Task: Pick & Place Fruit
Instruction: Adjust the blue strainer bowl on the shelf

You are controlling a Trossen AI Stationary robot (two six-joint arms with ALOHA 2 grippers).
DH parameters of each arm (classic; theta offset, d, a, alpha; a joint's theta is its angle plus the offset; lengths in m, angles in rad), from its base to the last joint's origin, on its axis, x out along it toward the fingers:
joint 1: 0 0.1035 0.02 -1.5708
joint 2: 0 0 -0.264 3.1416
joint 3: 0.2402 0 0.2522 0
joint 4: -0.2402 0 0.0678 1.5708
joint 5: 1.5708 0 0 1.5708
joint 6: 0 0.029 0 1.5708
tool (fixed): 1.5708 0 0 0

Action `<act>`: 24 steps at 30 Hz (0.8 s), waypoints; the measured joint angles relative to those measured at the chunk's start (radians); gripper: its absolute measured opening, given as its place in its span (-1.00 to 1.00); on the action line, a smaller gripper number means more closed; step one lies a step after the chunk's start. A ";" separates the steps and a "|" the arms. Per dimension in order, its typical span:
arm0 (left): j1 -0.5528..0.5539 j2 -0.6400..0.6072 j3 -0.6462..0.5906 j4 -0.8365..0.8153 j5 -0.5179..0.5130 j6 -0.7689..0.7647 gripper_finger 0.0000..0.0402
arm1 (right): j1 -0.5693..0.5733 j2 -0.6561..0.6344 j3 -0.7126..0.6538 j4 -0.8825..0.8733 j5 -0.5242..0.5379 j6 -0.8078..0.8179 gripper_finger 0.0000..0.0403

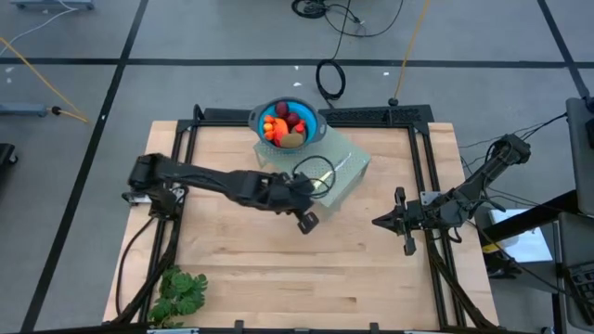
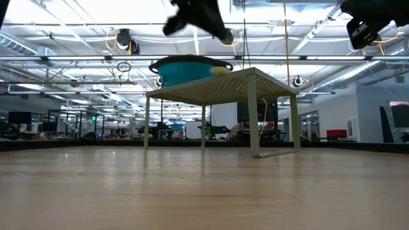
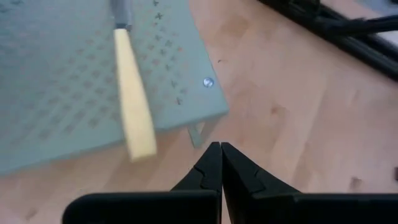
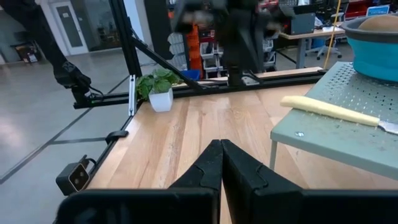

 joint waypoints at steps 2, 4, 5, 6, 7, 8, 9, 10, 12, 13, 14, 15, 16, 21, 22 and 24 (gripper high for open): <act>-0.014 -0.047 0.000 -0.035 -0.020 -0.026 -1.00 | 0.000 0.000 0.000 0.004 -0.001 0.001 -1.00; -0.029 -0.095 0.001 -0.080 -0.074 -0.052 -1.00 | 0.000 0.000 0.000 -0.001 -0.001 0.002 -1.00; -0.036 -0.118 0.001 -0.105 -0.106 -0.064 -1.00 | 0.000 0.000 0.000 0.000 -0.001 0.002 -1.00; -0.042 -0.138 0.001 -0.124 -0.137 -0.074 -1.00 | 0.000 0.000 0.000 0.000 -0.001 0.001 -1.00; -0.047 -0.162 0.001 -0.143 -0.170 -0.086 -1.00 | 0.000 0.000 0.000 0.000 -0.001 0.000 -1.00; -0.051 -0.180 0.002 -0.168 -0.204 -0.098 -1.00 | 0.000 0.000 0.000 0.000 -0.001 0.000 -1.00; -0.052 -0.196 0.002 -0.190 -0.237 -0.101 -1.00 | 0.000 0.000 0.000 0.000 -0.001 0.001 -1.00; -0.051 -0.214 0.002 -0.205 -0.270 -0.100 -1.00 | 0.000 0.000 0.000 0.000 -0.001 0.001 -1.00; -0.038 -0.239 0.002 -0.245 -0.323 -0.095 -1.00 | 0.000 0.000 0.000 0.001 -0.001 0.000 -1.00; -0.027 -0.250 0.002 -0.259 -0.341 -0.091 -1.00 | 0.000 0.000 0.000 0.001 -0.001 0.000 -1.00; -0.014 -0.261 0.002 -0.276 -0.349 -0.090 -1.00 | 0.000 0.000 0.000 0.000 0.000 0.000 -1.00; 0.003 -0.270 0.002 -0.303 -0.351 -0.090 -1.00 | 0.000 0.000 0.000 0.002 0.000 0.000 -1.00; 0.020 -0.276 0.002 -0.328 -0.352 -0.090 -1.00 | 0.000 0.000 0.000 0.008 0.000 0.001 -1.00; 0.107 -0.302 0.002 -0.426 -0.365 -0.091 -1.00 | 0.000 0.000 0.000 0.016 0.001 0.001 -1.00; 0.126 -0.305 0.002 -0.439 -0.374 -0.090 -1.00 | 0.000 0.000 0.000 0.016 0.001 0.001 -1.00; 0.163 -0.317 0.002 -0.470 -0.395 -0.071 -1.00 | 0.000 0.000 0.000 0.016 0.001 0.002 -1.00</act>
